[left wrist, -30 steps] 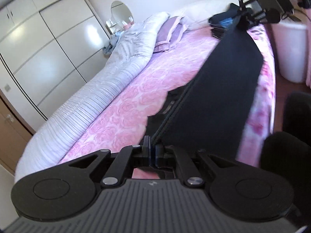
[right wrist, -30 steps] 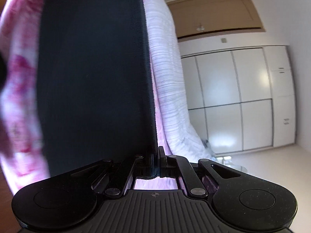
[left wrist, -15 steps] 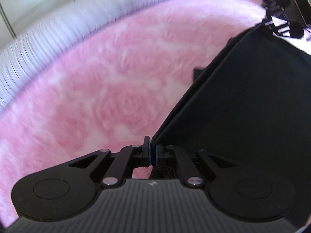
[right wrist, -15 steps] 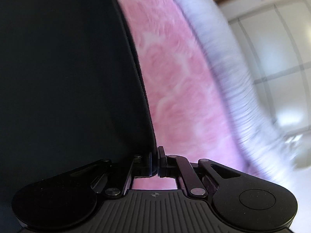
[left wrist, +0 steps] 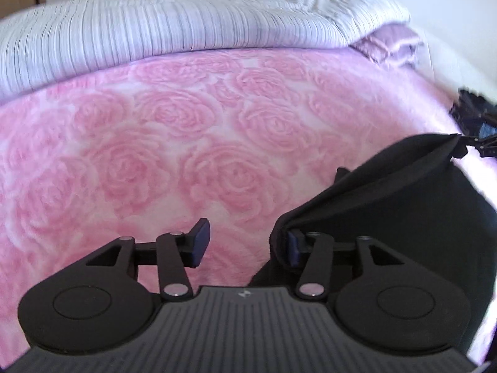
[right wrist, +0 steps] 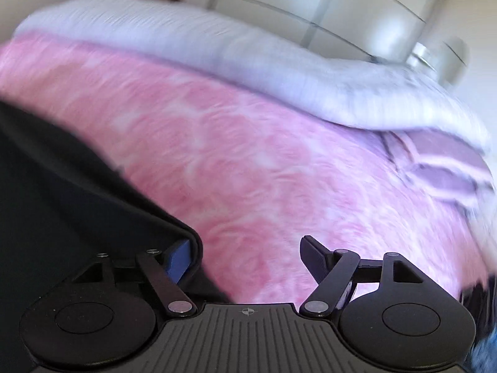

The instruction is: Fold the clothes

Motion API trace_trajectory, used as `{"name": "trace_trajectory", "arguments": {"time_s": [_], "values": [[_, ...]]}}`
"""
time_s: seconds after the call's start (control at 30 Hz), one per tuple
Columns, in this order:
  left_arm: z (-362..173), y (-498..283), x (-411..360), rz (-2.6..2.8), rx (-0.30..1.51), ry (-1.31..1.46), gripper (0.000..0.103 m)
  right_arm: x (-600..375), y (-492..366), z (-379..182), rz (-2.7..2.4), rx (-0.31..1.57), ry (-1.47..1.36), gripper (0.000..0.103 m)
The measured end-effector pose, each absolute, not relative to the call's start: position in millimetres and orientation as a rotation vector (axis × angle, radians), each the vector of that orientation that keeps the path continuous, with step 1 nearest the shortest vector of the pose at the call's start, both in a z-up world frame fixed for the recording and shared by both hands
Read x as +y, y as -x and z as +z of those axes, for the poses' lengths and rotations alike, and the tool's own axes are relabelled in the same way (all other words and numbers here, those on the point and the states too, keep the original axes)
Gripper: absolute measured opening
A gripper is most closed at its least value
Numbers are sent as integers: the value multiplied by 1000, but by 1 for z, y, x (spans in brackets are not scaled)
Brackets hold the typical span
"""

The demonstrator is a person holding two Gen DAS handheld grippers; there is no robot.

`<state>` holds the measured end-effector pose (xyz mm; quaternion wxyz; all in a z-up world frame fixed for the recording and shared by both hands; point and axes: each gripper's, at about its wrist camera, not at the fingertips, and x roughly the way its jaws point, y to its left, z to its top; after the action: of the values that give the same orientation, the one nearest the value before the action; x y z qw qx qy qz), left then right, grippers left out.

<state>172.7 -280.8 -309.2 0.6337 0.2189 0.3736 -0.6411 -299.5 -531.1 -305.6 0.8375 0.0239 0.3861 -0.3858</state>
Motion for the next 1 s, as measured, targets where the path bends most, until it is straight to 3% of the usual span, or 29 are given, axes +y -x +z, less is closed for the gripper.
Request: {"name": "trace_trajectory", "arguments": {"time_s": [0.2,0.43,0.7,1.0], "values": [[-341,-204,-311,-1395,1137,-418,45,-585,304,-287,-869,725,-419,75],[-345,-233,-325,-1424,1296,-217,46,-550,306,-302,-760,715,-387,75],[-302,-252,-301,-1295,1079,-413,45,-429,283,-315,-554,738,-128,75],[-322,-162,-224,-1513,956,-567,48,-345,315,-359,-556,728,-266,75]]}}
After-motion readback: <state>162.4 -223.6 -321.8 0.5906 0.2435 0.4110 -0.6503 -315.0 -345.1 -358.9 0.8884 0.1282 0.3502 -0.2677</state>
